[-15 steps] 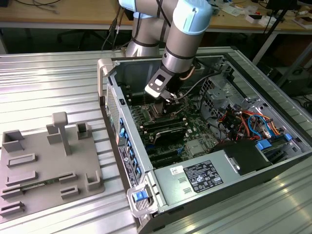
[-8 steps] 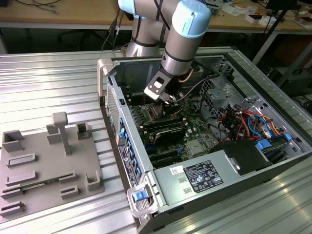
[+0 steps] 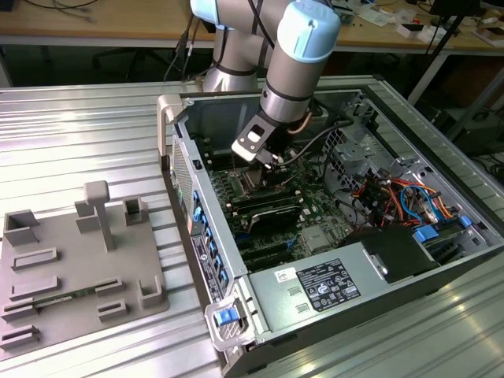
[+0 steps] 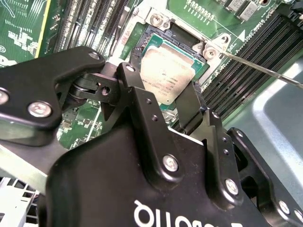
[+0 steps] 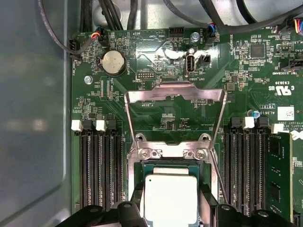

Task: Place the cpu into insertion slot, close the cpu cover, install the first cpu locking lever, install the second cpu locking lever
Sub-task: 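Place the cpu into insertion slot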

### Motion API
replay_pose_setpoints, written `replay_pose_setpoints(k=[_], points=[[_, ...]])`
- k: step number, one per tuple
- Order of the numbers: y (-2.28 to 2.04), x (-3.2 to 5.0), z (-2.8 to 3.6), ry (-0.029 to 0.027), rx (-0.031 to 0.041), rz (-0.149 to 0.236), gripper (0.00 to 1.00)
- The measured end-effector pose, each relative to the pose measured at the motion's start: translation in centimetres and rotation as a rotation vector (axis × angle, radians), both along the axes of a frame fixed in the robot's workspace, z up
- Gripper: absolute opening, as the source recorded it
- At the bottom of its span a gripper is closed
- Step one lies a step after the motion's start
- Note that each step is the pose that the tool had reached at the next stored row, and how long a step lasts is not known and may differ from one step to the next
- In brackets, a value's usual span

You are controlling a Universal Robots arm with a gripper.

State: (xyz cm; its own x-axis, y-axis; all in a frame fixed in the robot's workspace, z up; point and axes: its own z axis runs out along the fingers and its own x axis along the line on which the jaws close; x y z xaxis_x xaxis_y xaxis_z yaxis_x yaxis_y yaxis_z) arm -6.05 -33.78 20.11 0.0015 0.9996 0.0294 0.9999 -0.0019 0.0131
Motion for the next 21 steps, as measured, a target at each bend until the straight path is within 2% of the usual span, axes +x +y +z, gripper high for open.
replay_pose_setpoints(k=[5, 10, 19, 21], points=[[-0.05, 0.0, -0.06, 0.0002, -0.0003, 0.0, 0.55], [-0.05, 0.0, -0.54, 0.0005, -0.0007, 0.0, 0.55], [-0.07, -0.01, -0.61, 0.0007, -0.0009, 0.0, 0.55], [-0.03, 0.01, -0.69, -0.0002, 0.0012, 0.0, 0.56]])
